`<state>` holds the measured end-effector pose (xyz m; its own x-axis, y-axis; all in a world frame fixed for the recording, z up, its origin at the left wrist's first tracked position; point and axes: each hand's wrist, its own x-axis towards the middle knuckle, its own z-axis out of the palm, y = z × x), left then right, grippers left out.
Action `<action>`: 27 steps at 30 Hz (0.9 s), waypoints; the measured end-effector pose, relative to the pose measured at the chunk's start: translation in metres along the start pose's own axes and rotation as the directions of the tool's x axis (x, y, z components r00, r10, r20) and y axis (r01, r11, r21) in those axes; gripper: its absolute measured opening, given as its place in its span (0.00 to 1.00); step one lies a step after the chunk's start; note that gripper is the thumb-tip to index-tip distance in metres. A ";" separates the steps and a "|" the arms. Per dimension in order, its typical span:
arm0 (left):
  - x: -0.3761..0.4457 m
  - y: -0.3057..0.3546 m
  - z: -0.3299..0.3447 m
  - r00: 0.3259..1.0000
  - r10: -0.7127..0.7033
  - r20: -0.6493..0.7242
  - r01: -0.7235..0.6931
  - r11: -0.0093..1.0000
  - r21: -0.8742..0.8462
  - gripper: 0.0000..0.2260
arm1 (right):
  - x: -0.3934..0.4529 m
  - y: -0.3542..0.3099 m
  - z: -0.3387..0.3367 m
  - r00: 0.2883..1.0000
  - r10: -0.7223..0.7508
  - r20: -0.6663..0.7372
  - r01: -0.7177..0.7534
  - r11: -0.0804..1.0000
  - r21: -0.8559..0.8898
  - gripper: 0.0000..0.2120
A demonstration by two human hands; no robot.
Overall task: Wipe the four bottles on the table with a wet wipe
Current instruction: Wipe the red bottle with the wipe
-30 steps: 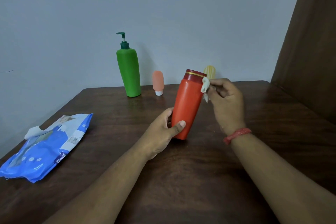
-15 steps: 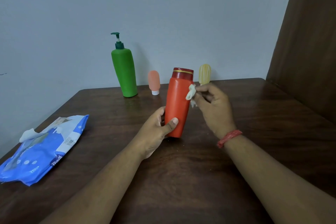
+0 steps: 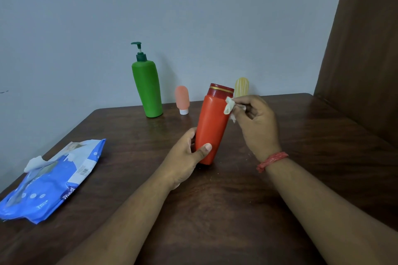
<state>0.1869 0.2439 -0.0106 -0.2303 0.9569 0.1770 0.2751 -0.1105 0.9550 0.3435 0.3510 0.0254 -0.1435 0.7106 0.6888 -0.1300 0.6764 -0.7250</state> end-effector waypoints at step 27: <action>0.002 0.000 -0.008 0.997 0.077 0.009 -0.075 0.924 0.374 0.18 | 0.010 -0.009 -0.018 0.968 -0.250 -0.001 0.229 0.890 -0.394 0.06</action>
<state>0.1789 0.2439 -0.0088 -0.1996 0.9480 0.2481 0.6211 -0.0735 0.7803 0.3609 0.3555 0.0384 -0.1060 0.5192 0.8480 0.2378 0.8413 -0.4854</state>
